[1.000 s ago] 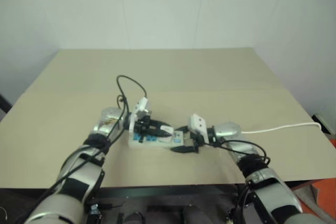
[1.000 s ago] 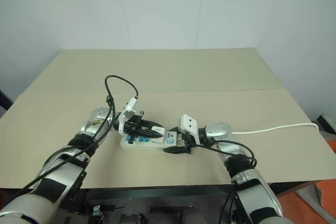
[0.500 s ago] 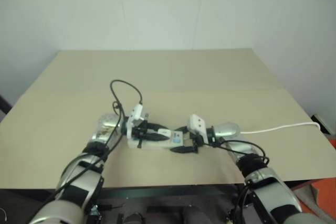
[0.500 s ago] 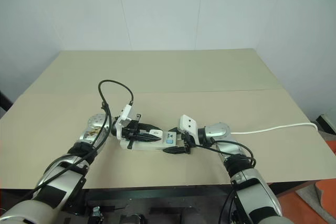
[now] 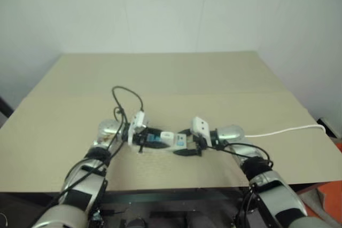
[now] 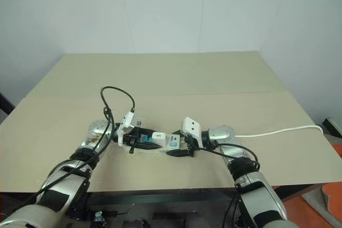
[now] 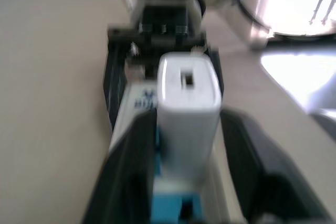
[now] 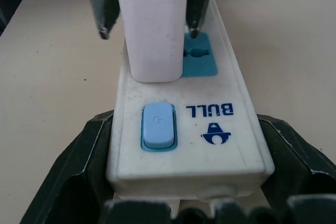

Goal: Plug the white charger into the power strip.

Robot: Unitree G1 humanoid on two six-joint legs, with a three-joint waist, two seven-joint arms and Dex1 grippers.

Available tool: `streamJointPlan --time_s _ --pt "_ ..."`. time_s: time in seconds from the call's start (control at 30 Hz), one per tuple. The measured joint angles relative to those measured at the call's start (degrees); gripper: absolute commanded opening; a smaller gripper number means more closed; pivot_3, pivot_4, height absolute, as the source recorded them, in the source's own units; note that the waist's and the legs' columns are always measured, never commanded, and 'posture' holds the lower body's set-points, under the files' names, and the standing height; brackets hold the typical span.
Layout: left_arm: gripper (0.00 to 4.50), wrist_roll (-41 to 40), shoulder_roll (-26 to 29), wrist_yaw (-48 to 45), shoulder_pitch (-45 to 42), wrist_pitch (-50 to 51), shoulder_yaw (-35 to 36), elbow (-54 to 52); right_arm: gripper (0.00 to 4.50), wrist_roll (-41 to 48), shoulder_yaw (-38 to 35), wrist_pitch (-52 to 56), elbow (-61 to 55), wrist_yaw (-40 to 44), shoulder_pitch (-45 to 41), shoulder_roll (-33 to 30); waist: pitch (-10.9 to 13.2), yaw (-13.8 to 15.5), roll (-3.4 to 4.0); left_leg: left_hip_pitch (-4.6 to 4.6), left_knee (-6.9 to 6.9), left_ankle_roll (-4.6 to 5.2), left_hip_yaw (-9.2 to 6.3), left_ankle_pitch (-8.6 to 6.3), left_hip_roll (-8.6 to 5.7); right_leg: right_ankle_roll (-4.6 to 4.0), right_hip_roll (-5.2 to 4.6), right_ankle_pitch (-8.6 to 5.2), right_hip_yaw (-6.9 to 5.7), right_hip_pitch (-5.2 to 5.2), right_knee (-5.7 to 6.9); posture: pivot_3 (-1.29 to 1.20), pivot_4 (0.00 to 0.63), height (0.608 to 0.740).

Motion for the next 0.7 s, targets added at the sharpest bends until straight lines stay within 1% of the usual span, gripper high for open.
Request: streamJointPlan --time_s 0.13,0.17,0.33,0.47,0.5,0.53,0.63,0.7 --pt "4.29 1.1 -0.3 -0.1 -0.2 -1.0 1.4 0.6 3.44 0.0 0.0 0.0 0.1 -0.1 0.0 0.0 0.0 0.0 0.01 0.02 -0.01 0.00 0.00 0.00 0.00 0.00 0.00 0.00 0.00 0.00 0.02 0.00 0.150 0.740" --pt "4.42 1.5 -0.3 -0.1 -0.4 -1.2 1.6 0.6 3.44 0.0 0.0 0.0 0.1 -0.1 0.0 0.0 0.0 0.0 0.01 0.02 -0.01 0.00 0.00 0.00 0.00 0.00 0.00 0.00 0.01 0.00 0.01 0.00 0.150 0.740" --pt "4.42 1.2 0.5 -0.1 -0.5 -0.3 1.0 -0.2 3.44 0.0 0.0 -0.1 0.1 -0.1 -0.1 0.1 0.0 0.0 0.00 -0.01 -0.03 0.00 0.00 0.00 0.00 0.00 0.00 0.00 0.01 -0.03 0.00 0.00 0.150 0.740" --pt "4.42 -1.0 4.9 -0.1 -0.1 4.1 -1.0 -3.2 3.44 0.1 -0.3 -0.1 0.4 -0.3 -0.5 0.1 0.1 -0.2 -0.04 -0.12 -0.07 0.00 0.00 0.00 0.01 0.00 0.01 0.00 0.01 -0.17 0.01 0.00 0.150 0.740" --pt "4.50 -2.6 6.6 -0.1 0.2 5.6 -1.4 -4.6 4.18 0.1 -0.4 -0.1 0.4 -0.4 -0.5 0.0 0.1 -0.2 -0.07 -0.16 -0.09 0.00 -0.02 0.00 0.01 -0.01 0.00 -0.01 -0.01 -0.19 -0.02 0.00 0.150 0.740" --pt "4.50 -4.5 8.6 -0.1 0.4 7.0 -1.8 -6.8 4.43 -0.2 -0.4 0.3 0.5 -0.9 -0.6 -0.3 0.2 -0.1 -0.09 -0.24 -0.11 0.00 -0.02 0.00 0.02 -0.01 0.00 -0.02 -0.03 -0.24 -0.05 0.00 0.150 0.740" --pt "4.50 -9.2 13.8 -0.1 0.9 9.7 -2.2 -12.0 4.47 0.3 -1.2 1.7 0.4 -0.8 -0.5 -1.7 0.4 0.1 -0.03 -0.64 -0.12 0.00 -0.03 0.00 0.01 -0.02 -0.04 -0.02 -0.06 -0.57 -0.15 0.00 0.150 0.740" --pt "4.50 -10.7 15.7 -0.1 1.3 10.3 -2.2 -14.0 4.47 0.9 -1.6 2.8 -1.3 0.0 -0.2 -3.1 0.4 0.5 -0.02 -0.84 -0.17 0.00 -0.02 0.00 0.00 -0.02 -0.09 -0.02 -0.09 -0.73 -0.24 0.00 0.150 0.740"
